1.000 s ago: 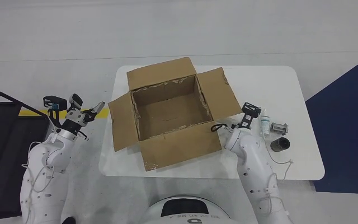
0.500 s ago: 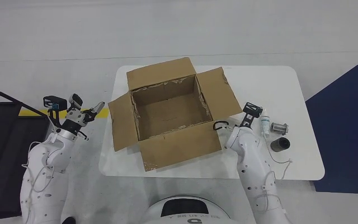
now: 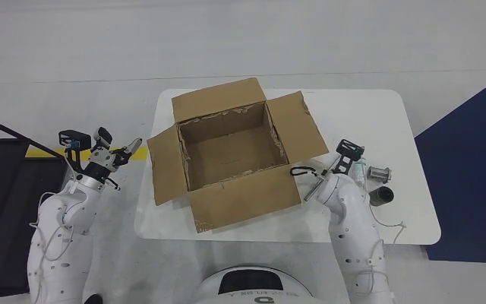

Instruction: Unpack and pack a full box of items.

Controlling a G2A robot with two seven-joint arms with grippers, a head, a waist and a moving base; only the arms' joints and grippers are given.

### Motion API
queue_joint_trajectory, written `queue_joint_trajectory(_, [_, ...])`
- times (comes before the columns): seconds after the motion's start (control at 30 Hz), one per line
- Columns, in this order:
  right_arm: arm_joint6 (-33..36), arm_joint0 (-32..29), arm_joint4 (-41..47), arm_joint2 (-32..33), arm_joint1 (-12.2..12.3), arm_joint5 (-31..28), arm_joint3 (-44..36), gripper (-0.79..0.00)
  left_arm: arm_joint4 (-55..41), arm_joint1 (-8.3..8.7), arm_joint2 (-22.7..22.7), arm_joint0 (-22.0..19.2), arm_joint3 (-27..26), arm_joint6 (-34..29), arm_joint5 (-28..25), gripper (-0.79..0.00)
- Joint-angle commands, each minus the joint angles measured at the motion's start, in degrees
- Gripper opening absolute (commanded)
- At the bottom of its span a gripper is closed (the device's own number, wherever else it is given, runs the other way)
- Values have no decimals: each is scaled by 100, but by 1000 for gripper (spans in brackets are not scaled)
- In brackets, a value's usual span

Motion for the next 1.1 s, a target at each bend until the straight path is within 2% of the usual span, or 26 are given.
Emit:
queue_joint_trajectory(0.0, [-81, 9, 29, -63, -13, -18, 24, -659, 0, 0, 0, 0, 0, 0, 0, 0])
queue_joint_trajectory(0.07, [-148, 32, 57, -127, -31, 8, 60, -554, 0, 0, 0, 0, 0, 0, 0, 0])
queue_joint_trajectory(0.2, [-346, 167, -248, -369, -77, 283, 375, -459, 0, 0, 0, 0, 0, 0, 0, 0])
queue_joint_trajectory(0.33, [-278, 318, -489, -564, -123, 414, 657, -465, 0, 0, 0, 0, 0, 0, 0, 0])
queue_joint_trajectory(0.77, [-41, 540, -632, -492, -197, 414, 942, -502, 0, 0, 0, 0, 0, 0, 0, 0])
queue_joint_trajectory(0.9, [10, 637, -664, -463, -219, 410, 1087, -563, 0, 0, 0, 0, 0, 0, 0, 0])
queue_joint_trajectory(0.93, [20, 656, -677, -464, -226, 410, 1117, -634, 0, 0, 0, 0, 0, 0, 0, 0])
queue_joint_trajectory(1.07, [47, 707, -711, -440, -248, 421, 1178, -785, 0, 0, 0, 0, 0, 0, 0, 0])
